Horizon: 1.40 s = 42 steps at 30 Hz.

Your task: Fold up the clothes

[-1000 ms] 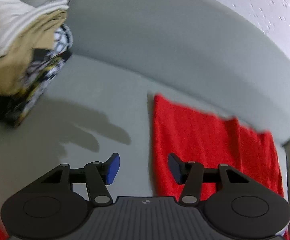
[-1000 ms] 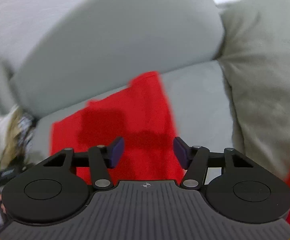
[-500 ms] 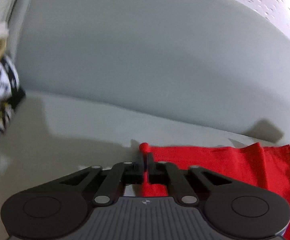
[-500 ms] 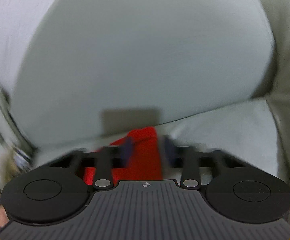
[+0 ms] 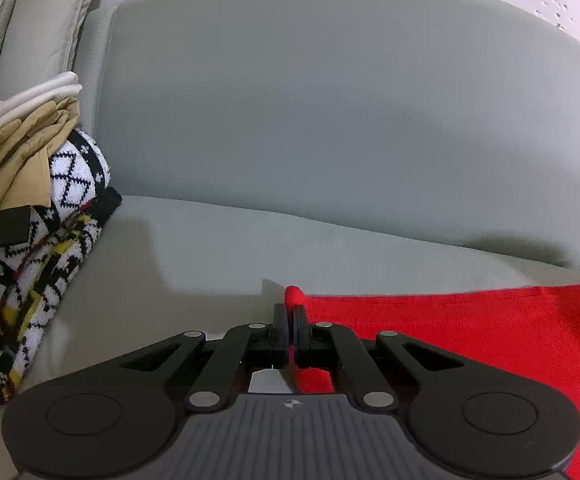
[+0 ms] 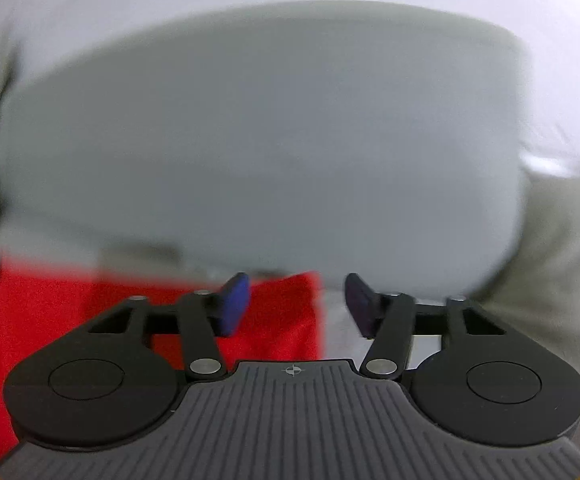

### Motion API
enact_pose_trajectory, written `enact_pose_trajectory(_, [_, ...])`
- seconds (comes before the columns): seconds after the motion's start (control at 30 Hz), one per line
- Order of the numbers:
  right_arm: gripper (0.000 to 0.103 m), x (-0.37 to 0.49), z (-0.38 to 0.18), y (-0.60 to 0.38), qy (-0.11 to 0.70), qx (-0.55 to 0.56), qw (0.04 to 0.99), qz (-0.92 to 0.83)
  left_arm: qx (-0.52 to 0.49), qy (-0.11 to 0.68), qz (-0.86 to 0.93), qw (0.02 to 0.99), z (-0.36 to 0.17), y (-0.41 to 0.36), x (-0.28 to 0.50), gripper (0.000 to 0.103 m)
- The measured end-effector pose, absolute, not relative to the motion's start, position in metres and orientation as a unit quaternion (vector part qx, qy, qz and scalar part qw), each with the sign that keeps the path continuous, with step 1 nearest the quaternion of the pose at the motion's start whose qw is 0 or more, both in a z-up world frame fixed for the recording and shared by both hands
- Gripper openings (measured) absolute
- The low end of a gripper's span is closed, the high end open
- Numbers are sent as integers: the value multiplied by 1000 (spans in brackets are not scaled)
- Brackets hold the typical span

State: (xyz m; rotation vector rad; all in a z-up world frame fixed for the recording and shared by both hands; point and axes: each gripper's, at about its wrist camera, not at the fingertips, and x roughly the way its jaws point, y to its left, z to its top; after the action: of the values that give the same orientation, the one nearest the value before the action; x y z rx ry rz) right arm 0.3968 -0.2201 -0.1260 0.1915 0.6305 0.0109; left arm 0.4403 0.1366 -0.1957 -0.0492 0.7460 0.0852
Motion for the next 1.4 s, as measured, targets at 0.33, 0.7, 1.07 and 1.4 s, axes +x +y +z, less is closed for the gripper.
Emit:
enact_pose_trajectory(0.33, [23, 441, -173, -252, 377, 244, 890, 81, -37, 373, 40, 926, -203, 145, 450, 1])
enact_pose_trajectory(0.7, [0, 402, -141, -204, 285, 40, 954, -87, 58, 331, 31, 941, -198, 106, 458, 1])
enact_pose_trajectory(1.07, [21, 410, -186, -245, 388, 348, 847, 109, 24, 350, 21, 936, -203, 114, 461, 1])
enact_pose_trajectory(1.4, [4, 414, -163, -218, 318, 198, 926, 46, 26, 339, 12, 940, -199, 115, 461, 2])
